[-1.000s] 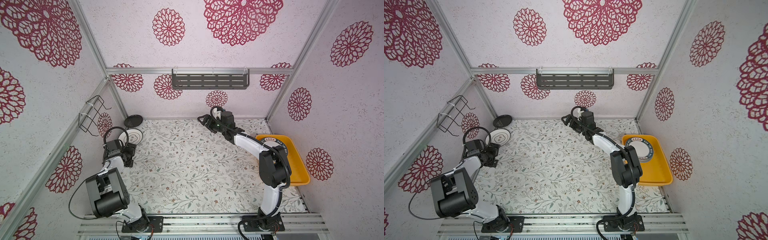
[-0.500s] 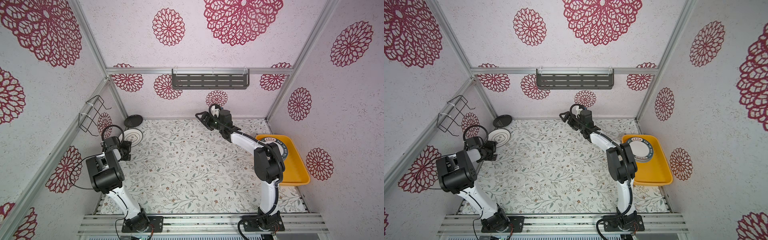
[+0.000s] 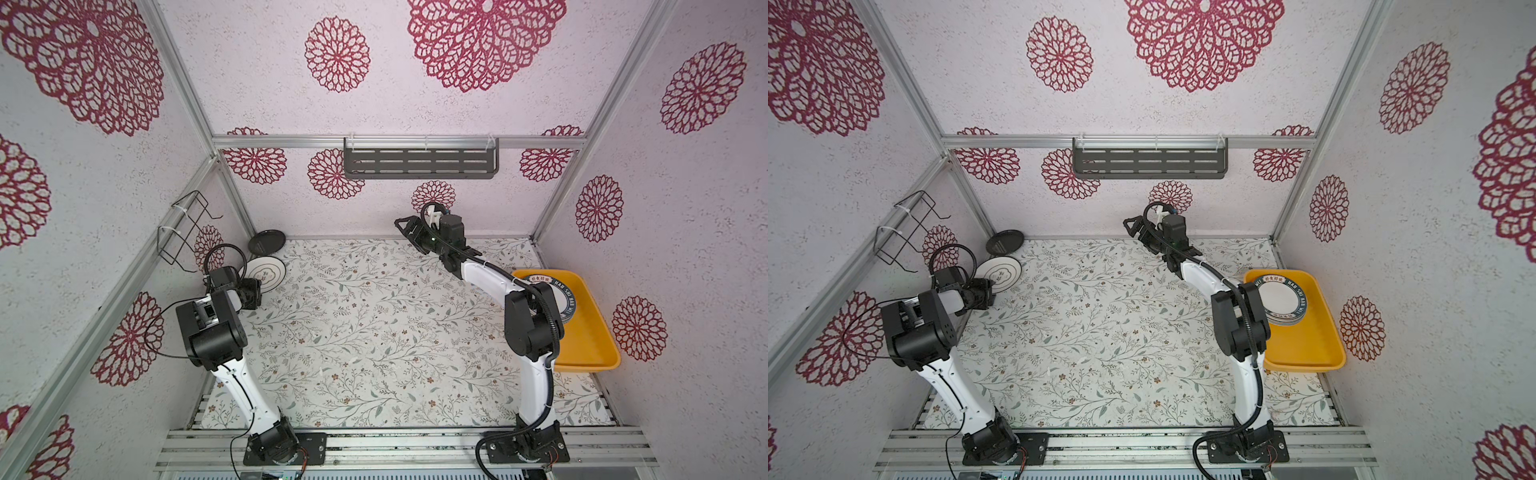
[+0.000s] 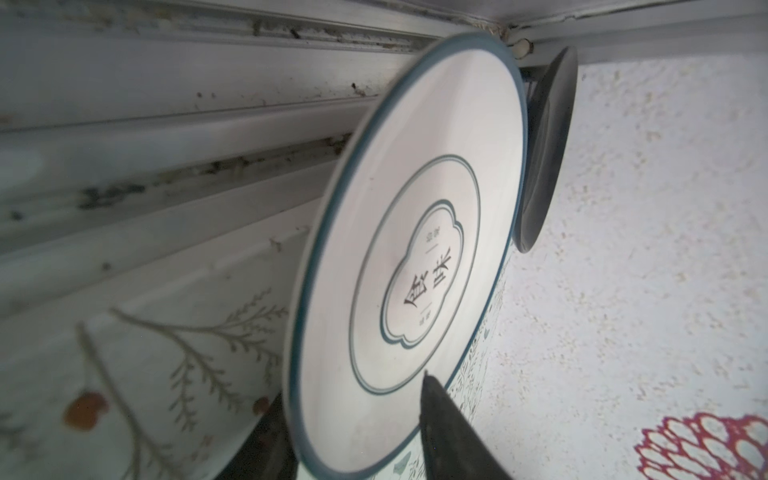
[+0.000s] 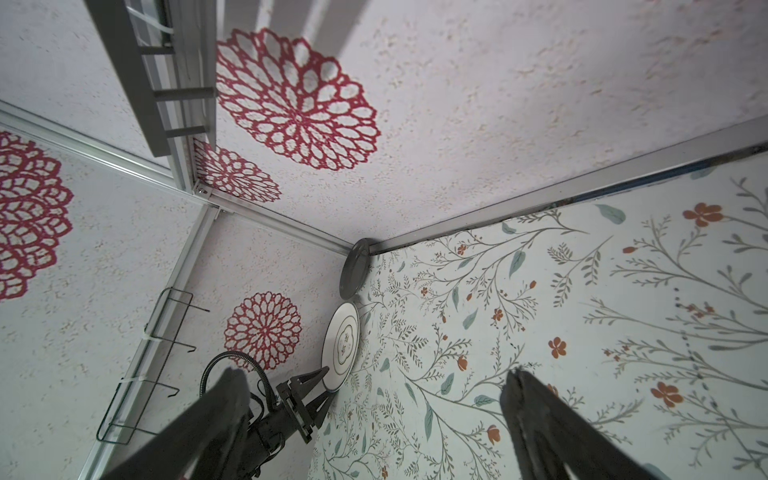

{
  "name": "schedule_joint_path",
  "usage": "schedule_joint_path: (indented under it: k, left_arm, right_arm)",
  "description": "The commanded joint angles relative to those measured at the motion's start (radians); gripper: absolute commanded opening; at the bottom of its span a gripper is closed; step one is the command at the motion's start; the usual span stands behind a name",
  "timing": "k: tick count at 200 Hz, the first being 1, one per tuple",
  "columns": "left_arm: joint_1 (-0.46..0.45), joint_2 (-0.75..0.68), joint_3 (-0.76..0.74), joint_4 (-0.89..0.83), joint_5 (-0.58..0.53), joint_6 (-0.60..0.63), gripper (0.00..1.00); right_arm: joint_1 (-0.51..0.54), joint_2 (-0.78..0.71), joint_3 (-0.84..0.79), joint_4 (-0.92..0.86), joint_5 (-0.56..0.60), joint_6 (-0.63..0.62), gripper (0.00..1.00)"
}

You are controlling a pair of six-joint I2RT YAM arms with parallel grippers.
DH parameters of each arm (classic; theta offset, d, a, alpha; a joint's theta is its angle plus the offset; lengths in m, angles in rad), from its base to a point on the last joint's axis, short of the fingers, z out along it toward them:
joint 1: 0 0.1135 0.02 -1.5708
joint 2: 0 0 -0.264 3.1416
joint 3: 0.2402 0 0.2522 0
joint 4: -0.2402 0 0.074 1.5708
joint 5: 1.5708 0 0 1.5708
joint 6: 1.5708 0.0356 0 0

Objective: Place the plates into the plastic bin on the countertop

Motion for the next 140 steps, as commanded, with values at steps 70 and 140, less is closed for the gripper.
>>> schedule_joint_path:
  k: [70, 140]
  left_arm:
    - [-0.007, 0.011, -0.047, -0.062, -0.024, -0.008, 0.05]
    - [-0.048, -0.093, -0.11, -0.007, 0.027, -0.007, 0.0]
  right_arm:
    - [-0.006, -0.054, -0.042, 0.019, 0.059, 0.019, 0.98]
    - [-0.006, -0.135, -0.202, 0.106, 0.051, 0.054, 0.97]
